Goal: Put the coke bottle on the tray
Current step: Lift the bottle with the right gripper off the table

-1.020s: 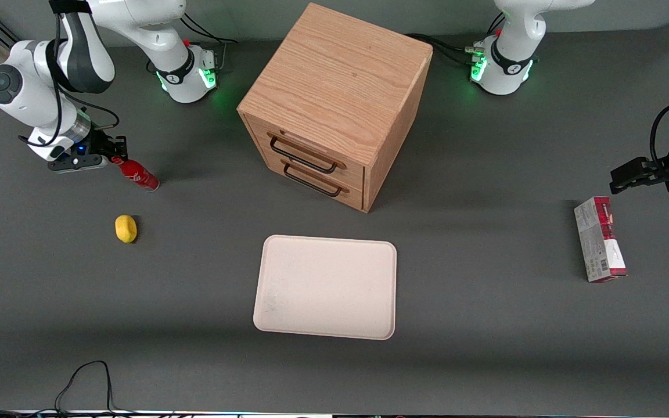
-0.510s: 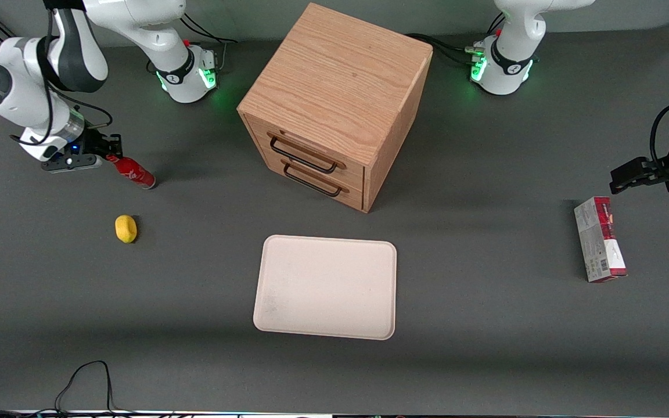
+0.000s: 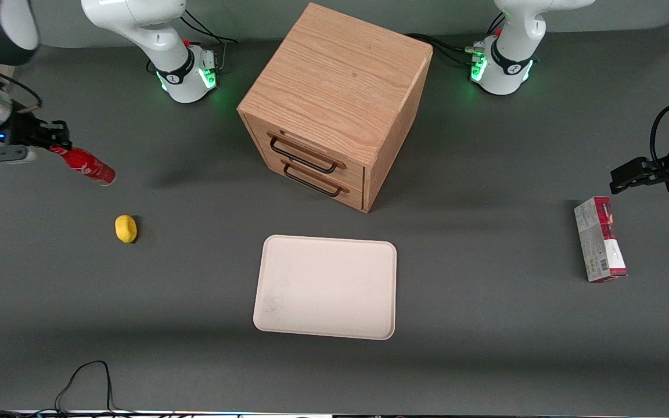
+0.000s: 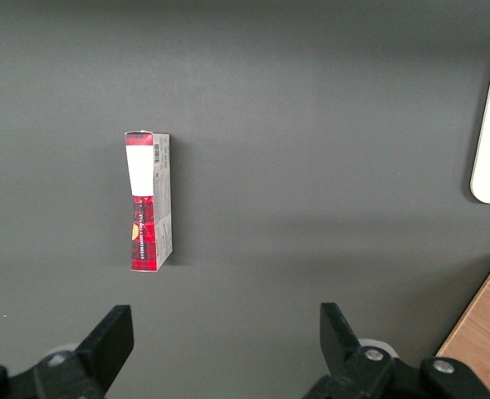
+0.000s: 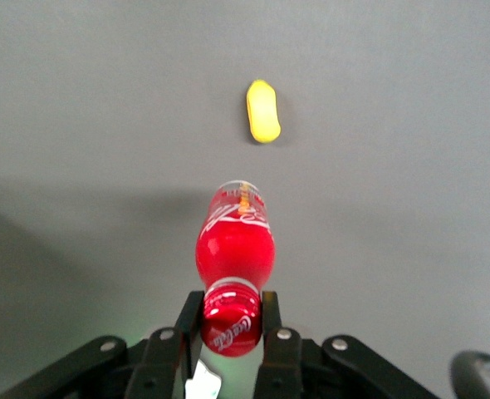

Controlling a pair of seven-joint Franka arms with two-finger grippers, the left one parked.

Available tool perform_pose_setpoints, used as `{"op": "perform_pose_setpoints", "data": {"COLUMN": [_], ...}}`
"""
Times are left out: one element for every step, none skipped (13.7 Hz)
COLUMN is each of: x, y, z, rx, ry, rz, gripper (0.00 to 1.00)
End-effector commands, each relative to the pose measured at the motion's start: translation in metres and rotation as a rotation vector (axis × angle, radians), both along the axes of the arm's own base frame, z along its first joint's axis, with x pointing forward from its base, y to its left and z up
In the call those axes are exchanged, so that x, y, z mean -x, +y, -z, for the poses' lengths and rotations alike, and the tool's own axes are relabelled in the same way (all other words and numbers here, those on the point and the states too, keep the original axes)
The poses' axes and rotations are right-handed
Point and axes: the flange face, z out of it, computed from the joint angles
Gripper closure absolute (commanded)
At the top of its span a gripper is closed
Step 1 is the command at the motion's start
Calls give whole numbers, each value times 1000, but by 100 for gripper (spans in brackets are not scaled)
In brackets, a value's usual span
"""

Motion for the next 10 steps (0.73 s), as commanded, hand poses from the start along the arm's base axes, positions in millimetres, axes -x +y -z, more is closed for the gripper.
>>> {"op": "perform_pose_setpoints", "data": {"x": [-73,-82,-87,-91,-94,-99,-108,-118,-132,-147], "y": [18,22,23,24,28,36,46,64,78,96], "z": [-36,-41,-47,-47,-43,-44,-41,-38,-26,-12], "rx": [-1,5,9,12,14,23,31,22,12,3], "ry": [55,59,51,48,54,44,41,42,53,57], "rz": [14,14,14,15,10,18,27,30,61,105], "gripper": [100,100,100,100,100,100,100,100,100,100]}}
